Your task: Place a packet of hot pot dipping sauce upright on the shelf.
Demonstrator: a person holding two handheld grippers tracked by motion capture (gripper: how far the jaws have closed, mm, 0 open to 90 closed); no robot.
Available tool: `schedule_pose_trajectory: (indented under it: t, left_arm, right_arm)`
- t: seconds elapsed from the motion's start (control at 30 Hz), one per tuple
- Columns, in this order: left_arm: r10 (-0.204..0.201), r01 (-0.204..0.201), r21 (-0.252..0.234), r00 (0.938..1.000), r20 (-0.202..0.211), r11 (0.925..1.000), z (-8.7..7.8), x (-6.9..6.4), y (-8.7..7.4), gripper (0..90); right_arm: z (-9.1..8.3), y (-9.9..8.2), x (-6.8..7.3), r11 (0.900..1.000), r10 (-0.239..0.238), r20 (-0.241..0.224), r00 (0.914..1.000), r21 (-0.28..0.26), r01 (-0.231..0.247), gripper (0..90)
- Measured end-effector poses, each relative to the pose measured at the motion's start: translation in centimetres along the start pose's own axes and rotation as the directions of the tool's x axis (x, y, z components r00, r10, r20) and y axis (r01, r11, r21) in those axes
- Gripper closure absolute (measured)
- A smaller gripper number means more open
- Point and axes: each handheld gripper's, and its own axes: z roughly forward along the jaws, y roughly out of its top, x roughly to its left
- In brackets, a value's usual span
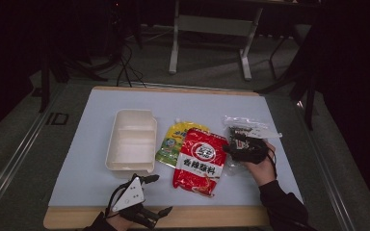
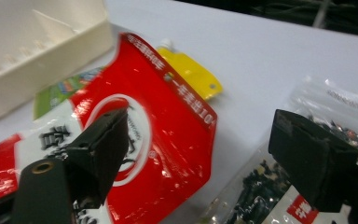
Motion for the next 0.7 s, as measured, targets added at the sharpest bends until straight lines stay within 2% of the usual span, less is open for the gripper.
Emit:
schedule_pose_trajectory:
  t: [0.1, 0.13, 0.17, 0.2, 0.23, 0.3, 0.33, 0.4, 0.47, 0.53, 0.6, 0.67, 0.7]
  left_arm:
    - [0.003, -0.003, 0.002, 1.0000, -0.001, 1.0000, 0.0, 0.0, 0.0, 1.8]
    - [0.004, -0.004, 0.003, 1.0000, -0.002, 1.0000, 0.0, 0.0, 0.0, 1.8]
    - [0.005, -0.005, 0.003, 1.0000, -0.002, 1.0000, 0.0, 0.0, 0.0, 1.8]
    - [0.004, -0.004, 0.002, 1.0000, -0.002, 1.0000, 0.0, 0.0, 0.0, 1.8]
    - [0.005, -0.005, 0.002, 1.0000, -0.002, 1.0000, 0.0, 0.0, 0.0, 1.8]
    - [0.005, -0.005, 0.002, 1.0000, -0.003, 1.0000, 0.0, 0.0, 0.0, 1.8]
    - [0.005, -0.005, 0.002, 1.0000, -0.003, 1.0000, 0.0, 0.0, 0.0, 1.8]
    - [0.005, -0.005, 0.001, 1.0000, -0.003, 1.0000, 0.0, 0.0, 0.0, 1.8]
    - [0.008, -0.008, -0.001, 1.0000, -0.004, 1.0000, 0.0, -0.1, 0.0, 1.8]
    - [0.007, -0.007, -0.001, 1.0000, -0.003, 1.0000, 0.0, -0.1, 0.0, 1.8]
    - [0.004, -0.004, 0.001, 1.0000, -0.004, 1.0000, 0.0, 0.0, 0.0, 1.8]
    - [0.006, -0.006, 0.001, 1.0000, -0.003, 1.0000, 0.0, 0.0, 0.0, 1.8]
    - [0.006, -0.006, 0.001, 1.0000, -0.003, 1.0000, 0.0, 0.0, 0.0, 1.8]
  right_arm:
    - [0.6, -0.2, -0.1, 0.9993, 0.034, 0.011, 0.9994, 0.017, -0.034, 25.0]
    - [0.7, -0.2, 0.0, 0.9988, 0.039, 0.026, 0.9989, 0.028, -0.040, 26.1]
    - [0.9, -0.2, 0.3, 0.9980, 0.046, 0.060, 0.9972, 0.041, -0.048, 31.0]
    - [1.0, -0.2, 0.6, 0.9976, 0.043, 0.083, 0.9956, 0.049, -0.048, 33.8]
    - [1.0, -0.2, 0.6, 0.9976, 0.043, 0.083, 0.9956, 0.049, -0.048, 33.8]
    - [1.2, -0.2, 1.1, 0.9970, 0.041, 0.098, 0.9944, 0.061, -0.047, 39.7]
    - [1.5, -0.2, 1.5, 0.9965, 0.038, 0.121, 0.9920, 0.070, -0.047, 40.7]
    - [1.8, -0.2, 1.6, 0.9954, 0.037, 0.130, 0.9908, 0.083, -0.048, 40.7]
    - [2.2, -0.3, 1.8, 0.9933, 0.041, 0.159, 0.9864, 0.100, -0.058, 41.6]
    - [2.2, -0.3, 1.8, 0.9933, 0.041, 0.159, 0.9864, 0.100, -0.058, 41.6]
    - [2.5, -0.3, 2.1, 0.9911, 0.049, 0.188, 0.9809, 0.112, -0.071, 46.9]
    - [2.7, -0.4, 2.4, 0.9905, 0.039, 0.198, 0.9793, 0.121, -0.064, 52.5]
    - [2.7, -0.4, 2.4, 0.9905, 0.039, 0.198, 0.9793, 0.121, -0.064, 52.5]
